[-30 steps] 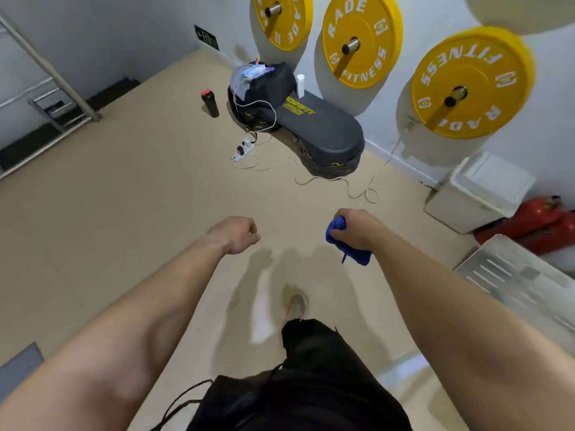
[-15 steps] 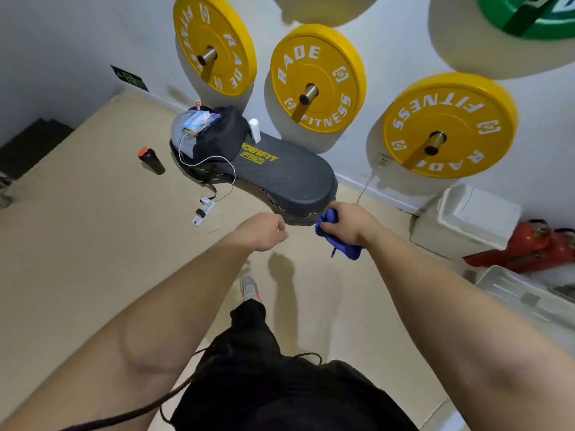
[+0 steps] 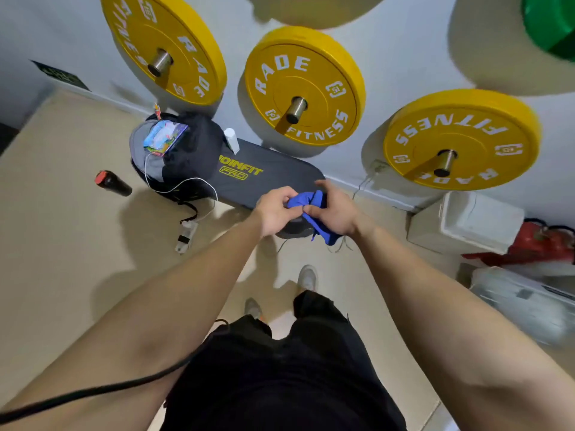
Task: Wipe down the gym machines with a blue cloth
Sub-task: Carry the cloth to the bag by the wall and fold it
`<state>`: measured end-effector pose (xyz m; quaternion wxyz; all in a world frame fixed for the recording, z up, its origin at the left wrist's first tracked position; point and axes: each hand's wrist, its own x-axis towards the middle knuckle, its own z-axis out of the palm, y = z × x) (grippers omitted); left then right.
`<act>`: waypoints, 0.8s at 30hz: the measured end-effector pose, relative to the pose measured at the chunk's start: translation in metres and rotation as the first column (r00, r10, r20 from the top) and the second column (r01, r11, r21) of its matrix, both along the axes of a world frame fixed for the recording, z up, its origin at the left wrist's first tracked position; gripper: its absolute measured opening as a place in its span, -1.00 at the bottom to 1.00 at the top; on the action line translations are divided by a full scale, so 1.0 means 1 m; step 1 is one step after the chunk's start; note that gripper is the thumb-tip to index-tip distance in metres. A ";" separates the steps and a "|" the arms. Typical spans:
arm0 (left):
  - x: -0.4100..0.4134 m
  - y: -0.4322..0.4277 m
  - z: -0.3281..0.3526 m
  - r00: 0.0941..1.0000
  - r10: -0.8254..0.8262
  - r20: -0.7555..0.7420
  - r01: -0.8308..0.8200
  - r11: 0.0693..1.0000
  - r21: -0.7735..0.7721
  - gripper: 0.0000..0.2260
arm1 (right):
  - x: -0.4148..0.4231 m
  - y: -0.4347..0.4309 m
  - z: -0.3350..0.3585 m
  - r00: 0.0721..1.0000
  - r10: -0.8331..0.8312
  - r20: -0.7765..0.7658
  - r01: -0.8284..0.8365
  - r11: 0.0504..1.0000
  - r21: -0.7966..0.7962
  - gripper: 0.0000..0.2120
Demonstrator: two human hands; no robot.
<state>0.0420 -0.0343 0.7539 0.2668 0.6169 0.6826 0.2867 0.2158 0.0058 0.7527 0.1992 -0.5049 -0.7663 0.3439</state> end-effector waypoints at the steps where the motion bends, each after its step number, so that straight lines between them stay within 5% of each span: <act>1: 0.000 0.002 0.002 1.000 0.012 0.023 -0.012 1.000 0.010 -0.89 | 0.003 0.001 -0.001 1.000 -0.021 -0.010 0.021 1.000 -0.015 -0.43; 4: 0.003 0.006 0.008 0.998 0.002 0.056 -0.005 0.999 0.051 -0.81 | 0.016 0.010 -0.005 0.996 -0.086 -0.034 0.085 0.996 -0.030 -0.65; 8: 0.004 0.007 0.014 0.994 -0.030 -0.102 0.033 0.999 0.025 -0.81 | 0.027 0.013 -0.005 0.983 -0.185 0.022 0.185 0.983 0.004 -0.51; 13: 0.003 0.011 0.029 0.998 -0.009 -0.067 0.011 1.000 0.028 -0.80 | 0.017 0.011 0.003 0.997 0.004 -0.073 0.001 0.998 0.067 -0.64; 17: 0.001 0.011 0.033 0.999 0.026 -0.035 -0.025 0.999 0.038 -0.78 | 0.000 0.003 0.008 0.995 0.041 -0.087 -0.035 0.997 0.073 -0.48; 22: 0.001 0.008 0.024 0.989 0.057 0.139 -0.053 0.998 -0.029 -0.65 | 0.002 0.007 0.008 0.996 0.052 -0.077 -0.052 0.999 0.004 -0.85; 24: -0.002 0.006 0.023 0.991 0.051 0.122 -0.046 0.998 -0.044 -0.61 | 0.006 0.012 0.009 0.997 0.045 -0.065 -0.045 0.999 0.001 -0.82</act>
